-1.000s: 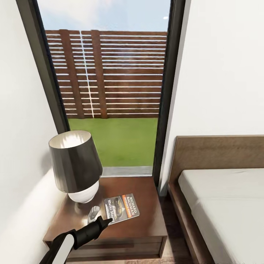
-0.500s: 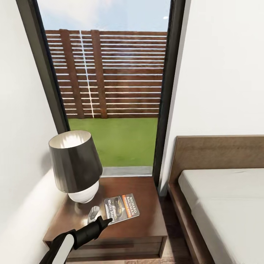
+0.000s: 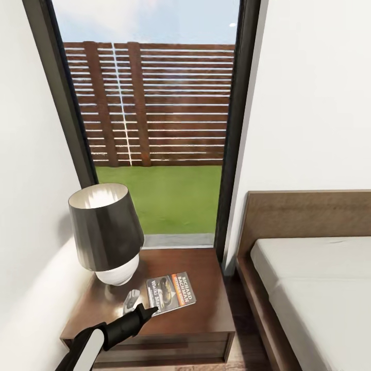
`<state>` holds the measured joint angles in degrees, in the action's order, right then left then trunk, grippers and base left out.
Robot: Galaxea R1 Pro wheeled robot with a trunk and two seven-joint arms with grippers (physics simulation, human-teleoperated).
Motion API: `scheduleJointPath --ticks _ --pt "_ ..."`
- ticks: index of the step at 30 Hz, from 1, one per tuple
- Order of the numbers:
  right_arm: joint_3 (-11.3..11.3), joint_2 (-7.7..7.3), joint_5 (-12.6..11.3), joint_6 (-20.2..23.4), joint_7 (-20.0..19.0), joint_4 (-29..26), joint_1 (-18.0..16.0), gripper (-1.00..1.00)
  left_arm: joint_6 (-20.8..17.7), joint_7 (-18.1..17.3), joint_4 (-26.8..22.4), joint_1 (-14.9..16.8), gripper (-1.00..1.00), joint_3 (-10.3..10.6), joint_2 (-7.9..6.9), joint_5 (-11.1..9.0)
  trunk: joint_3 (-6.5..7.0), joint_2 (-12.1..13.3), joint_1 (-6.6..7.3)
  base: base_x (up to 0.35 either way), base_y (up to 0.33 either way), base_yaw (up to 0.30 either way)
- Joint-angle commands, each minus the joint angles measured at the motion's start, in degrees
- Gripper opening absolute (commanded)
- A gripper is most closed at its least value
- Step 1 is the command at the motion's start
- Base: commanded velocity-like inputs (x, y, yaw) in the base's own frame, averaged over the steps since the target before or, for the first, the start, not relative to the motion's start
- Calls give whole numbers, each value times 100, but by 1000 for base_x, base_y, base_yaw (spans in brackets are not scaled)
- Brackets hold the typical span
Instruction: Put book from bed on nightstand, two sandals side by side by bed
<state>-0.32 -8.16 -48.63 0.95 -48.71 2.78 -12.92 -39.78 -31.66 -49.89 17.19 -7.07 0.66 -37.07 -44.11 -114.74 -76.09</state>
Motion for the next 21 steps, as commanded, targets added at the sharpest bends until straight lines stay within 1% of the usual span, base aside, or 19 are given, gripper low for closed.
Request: scheduleJointPath --ticks 1,21 --pt "-2 -1 -23 10 -34 21 -9 100 -39 -13 1 4 -100 -22 6 -10 -5 -3 1 41 0 0" --pt "-2 -1 -23 10 -34 21 -9 100 -21 -11 6 4 -100 -22 5 -2 -5 -3 1 123 0 0"
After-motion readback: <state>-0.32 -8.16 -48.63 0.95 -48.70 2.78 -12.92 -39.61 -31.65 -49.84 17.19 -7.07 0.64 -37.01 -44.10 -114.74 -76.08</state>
